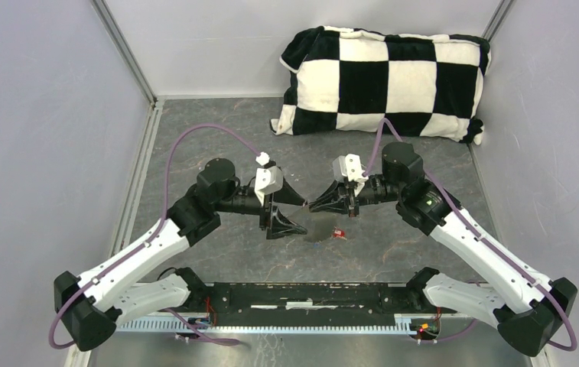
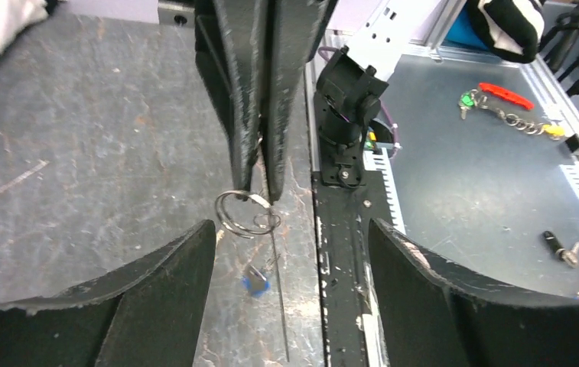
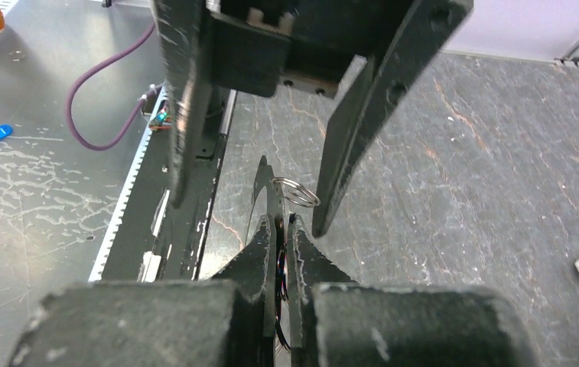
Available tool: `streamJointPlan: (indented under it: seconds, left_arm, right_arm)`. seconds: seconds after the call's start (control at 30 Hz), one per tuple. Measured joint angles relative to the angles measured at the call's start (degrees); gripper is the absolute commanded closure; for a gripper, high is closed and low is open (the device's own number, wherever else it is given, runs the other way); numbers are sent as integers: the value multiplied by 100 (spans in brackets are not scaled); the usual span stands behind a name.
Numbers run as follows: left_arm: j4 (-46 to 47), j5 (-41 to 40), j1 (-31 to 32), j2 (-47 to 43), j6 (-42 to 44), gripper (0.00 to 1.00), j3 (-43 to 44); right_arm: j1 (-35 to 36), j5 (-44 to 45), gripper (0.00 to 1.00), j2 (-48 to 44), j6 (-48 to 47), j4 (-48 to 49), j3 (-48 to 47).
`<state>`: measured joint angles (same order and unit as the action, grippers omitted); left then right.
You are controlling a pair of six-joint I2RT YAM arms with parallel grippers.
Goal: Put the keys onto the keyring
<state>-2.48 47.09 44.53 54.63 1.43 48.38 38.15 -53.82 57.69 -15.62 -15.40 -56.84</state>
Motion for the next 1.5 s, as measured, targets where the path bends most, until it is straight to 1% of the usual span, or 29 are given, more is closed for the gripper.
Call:
streamJointPlan:
  seconds: [0.13,0.2,0.23,0.37,0.67,0.73,0.87,0.93,1.03,1.23,1.43,1.5]
  left_arm:
    - [96,470,-297,291,-426,49,0]
    - [195,658,-444,385,-640,59,0]
    - [234,710,-476,398,-682,61,0]
    - [402,911,-601,407,-850,61,0]
    - [1038,1244,-634,321,-1272,61,-31]
    - [1062,1335,-658,321,-1272,59,-61]
    - [876,1456,-660,306,-1174,55,-81]
    - [573,1491,-658,251,-1008,50,-83]
    - [214,1508,-658,151,-787,49,-90]
    - [-39,1596,-658,-7,-474,54,-131]
    - [68,1655,-654,55,-369,60,-181]
    - [138,1663,-654,96,-369,64,-184]
  right_arm:
    - [28,-122,99,0,125,243,57]
    - [48,-168,99,0,149,334,57]
    - [48,-170,99,0,153,348,57]
    - [74,-170,99,0,177,452,81]
    - [195,-168,99,0,297,634,323]
    - [234,-162,99,-4,358,699,365]
    - [275,-118,99,-61,487,837,507]
    - [284,-98,99,-79,514,890,540]
    - [297,-50,99,-114,553,1005,562]
    - [299,-26,99,-153,702,1283,612]
    - [315,-79,99,-151,844,1486,708]
    - [339,-125,99,-149,885,1534,708]
